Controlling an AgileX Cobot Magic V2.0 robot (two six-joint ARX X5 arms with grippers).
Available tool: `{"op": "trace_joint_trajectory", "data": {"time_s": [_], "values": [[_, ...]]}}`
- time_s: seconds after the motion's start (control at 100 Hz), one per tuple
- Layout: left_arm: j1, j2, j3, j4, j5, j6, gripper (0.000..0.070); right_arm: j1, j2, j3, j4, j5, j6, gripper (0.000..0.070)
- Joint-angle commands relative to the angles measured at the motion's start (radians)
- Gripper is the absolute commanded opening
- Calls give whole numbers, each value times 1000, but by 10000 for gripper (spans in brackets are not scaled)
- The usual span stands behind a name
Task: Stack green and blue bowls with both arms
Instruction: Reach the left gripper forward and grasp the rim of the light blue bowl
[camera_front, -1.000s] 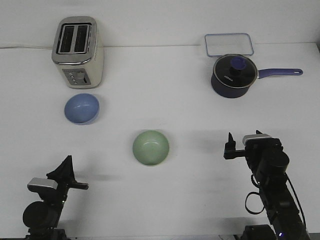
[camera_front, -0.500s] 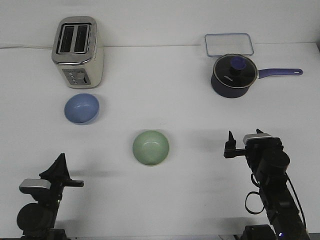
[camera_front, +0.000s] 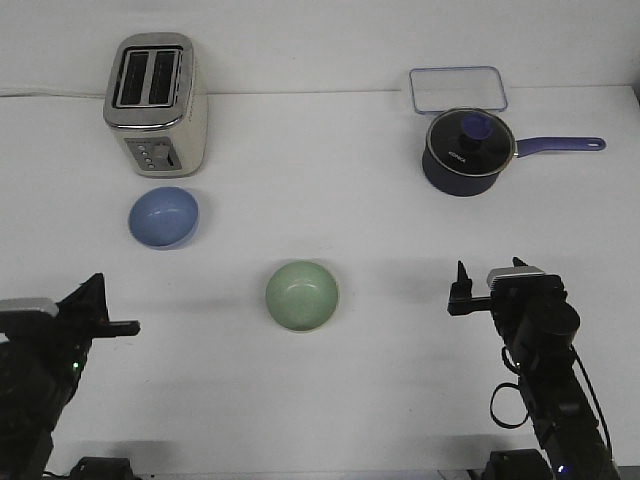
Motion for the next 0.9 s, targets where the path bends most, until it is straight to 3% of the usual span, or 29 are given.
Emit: {"op": "trace_joint_trajectory", "data": {"time_s": [0.0, 0.22, 0.58, 0.64, 0.71, 0.77, 0.89], "values": [[0, 100, 88, -50, 4, 31, 12, 2, 0, 11, 14, -2, 14, 657], [-1, 380, 275, -210, 4, 122, 12, 2, 0, 11, 14, -2, 18, 657], [-2, 526, 281, -226, 4, 70, 36, 2, 0, 11, 14, -2, 18, 657], [-2, 526, 281, -224, 4, 68, 121, 2, 0, 11, 14, -1, 18, 657], [-2, 526, 281, -228, 4, 68, 313, 2, 0, 11, 14, -1, 18, 657], [-2, 525, 281, -234, 4, 68, 425, 2, 0, 11, 14, -1, 18, 657], [-2, 525, 281, -238, 4, 68, 466, 2, 0, 11, 15, -2, 18, 657]]}}
